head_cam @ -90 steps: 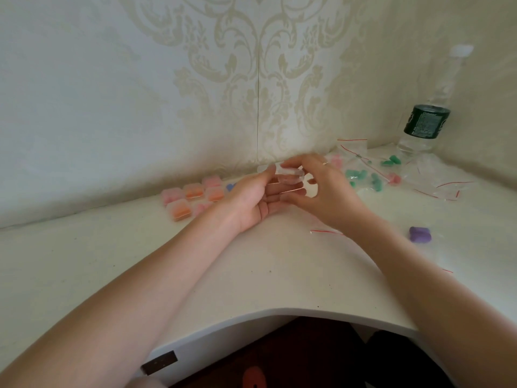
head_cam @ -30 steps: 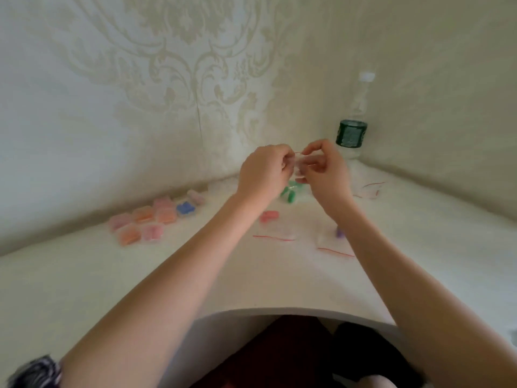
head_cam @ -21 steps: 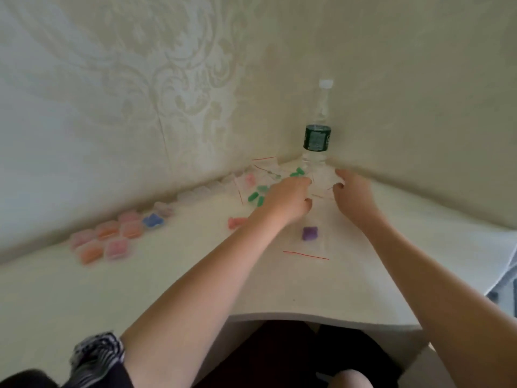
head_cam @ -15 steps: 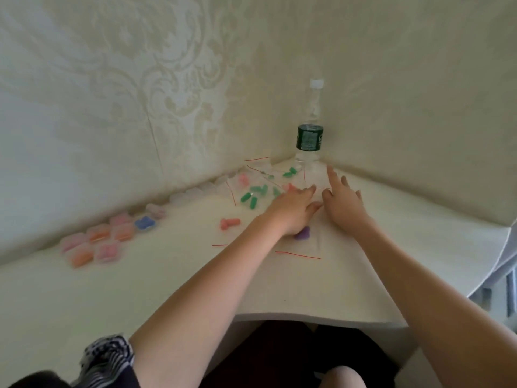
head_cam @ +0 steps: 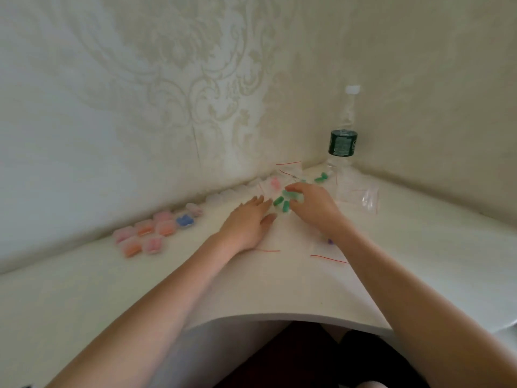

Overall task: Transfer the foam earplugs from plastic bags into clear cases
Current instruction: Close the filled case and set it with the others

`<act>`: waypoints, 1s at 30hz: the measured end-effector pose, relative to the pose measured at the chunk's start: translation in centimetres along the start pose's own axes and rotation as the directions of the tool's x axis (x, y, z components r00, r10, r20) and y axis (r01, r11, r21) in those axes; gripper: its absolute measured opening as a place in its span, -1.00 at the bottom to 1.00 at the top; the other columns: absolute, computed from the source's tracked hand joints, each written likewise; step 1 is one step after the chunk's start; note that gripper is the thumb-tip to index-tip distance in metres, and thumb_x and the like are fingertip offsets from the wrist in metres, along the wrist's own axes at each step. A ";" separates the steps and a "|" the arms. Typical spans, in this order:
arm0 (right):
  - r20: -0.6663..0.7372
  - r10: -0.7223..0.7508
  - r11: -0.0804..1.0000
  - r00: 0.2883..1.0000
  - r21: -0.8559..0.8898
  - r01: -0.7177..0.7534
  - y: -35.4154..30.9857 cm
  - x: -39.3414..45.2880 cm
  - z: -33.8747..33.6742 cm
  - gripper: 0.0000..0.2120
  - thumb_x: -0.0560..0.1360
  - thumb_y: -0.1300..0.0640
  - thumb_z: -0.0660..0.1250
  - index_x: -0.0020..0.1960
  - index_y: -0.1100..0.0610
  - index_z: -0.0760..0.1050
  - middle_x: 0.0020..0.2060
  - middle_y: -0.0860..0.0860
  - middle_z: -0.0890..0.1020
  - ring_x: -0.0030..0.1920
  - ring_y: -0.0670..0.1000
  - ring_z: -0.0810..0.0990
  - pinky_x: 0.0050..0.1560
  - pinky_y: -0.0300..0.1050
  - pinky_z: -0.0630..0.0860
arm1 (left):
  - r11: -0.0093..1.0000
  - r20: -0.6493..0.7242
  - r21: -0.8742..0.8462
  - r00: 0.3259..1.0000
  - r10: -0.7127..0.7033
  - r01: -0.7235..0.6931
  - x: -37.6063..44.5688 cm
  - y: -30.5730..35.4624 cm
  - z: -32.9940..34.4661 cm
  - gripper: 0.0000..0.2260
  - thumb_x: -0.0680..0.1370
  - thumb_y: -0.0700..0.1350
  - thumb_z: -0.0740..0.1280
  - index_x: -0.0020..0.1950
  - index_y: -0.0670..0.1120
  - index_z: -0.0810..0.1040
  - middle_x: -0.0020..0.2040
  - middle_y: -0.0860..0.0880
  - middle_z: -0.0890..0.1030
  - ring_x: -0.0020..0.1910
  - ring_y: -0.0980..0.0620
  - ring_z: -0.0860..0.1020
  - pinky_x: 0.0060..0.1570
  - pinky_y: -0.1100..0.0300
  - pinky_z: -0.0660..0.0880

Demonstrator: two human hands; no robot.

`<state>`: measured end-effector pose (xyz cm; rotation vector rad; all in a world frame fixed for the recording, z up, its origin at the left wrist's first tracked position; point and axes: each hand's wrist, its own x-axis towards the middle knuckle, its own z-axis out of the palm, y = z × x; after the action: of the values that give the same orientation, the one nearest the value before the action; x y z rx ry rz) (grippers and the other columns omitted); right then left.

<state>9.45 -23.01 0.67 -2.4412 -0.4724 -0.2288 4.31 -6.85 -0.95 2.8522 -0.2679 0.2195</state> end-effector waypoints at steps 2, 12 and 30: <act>0.085 0.032 0.992 0.996 -0.125 -0.021 -0.7 0.4 1.2 -0.60 0.53 0.00 0.25 0.35 0.01 0.43 0.31 -0.02 0.51 0.31 0.05 0.44 0.28 -0.08 0.32 | 0.994 -0.082 -0.104 0.997 0.007 -0.016 -1.4 -1.1 -0.1 -0.60 0.66 -0.02 0.08 0.50 -0.06 0.26 0.53 -0.07 0.21 0.52 0.03 0.13 0.43 0.21 0.04; -0.092 0.007 0.943 0.996 -0.331 -0.037 -1.6 1.3 4.5 -0.71 0.60 0.05 0.12 0.24 0.04 0.49 0.21 0.05 0.54 0.26 0.12 0.39 0.21 -0.02 0.26 | 0.958 -0.323 0.121 0.923 -0.209 0.259 -0.7 -7.9 -1.1 -0.57 0.53 -0.20 0.19 0.41 -0.20 0.37 0.41 -0.15 0.40 0.43 -0.07 0.31 0.40 0.14 0.18; -0.129 0.197 0.635 0.972 0.772 -0.026 -5.2 0.2 2.4 -0.96 0.53 0.17 0.36 -0.06 0.07 0.58 -0.19 -0.03 0.62 -0.27 -0.23 0.58 -0.09 -0.45 0.48 | 0.891 -0.405 -0.454 0.893 -0.197 -0.010 -1.0 -3.9 -2.0 -0.60 0.52 0.05 0.35 0.32 -0.06 0.48 0.24 0.01 0.55 0.24 0.08 0.46 0.23 0.21 0.35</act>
<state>7.68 -17.68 1.74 -1.5632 -0.2415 -0.1702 3.84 -2.41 -0.20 2.2701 -0.0661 0.6812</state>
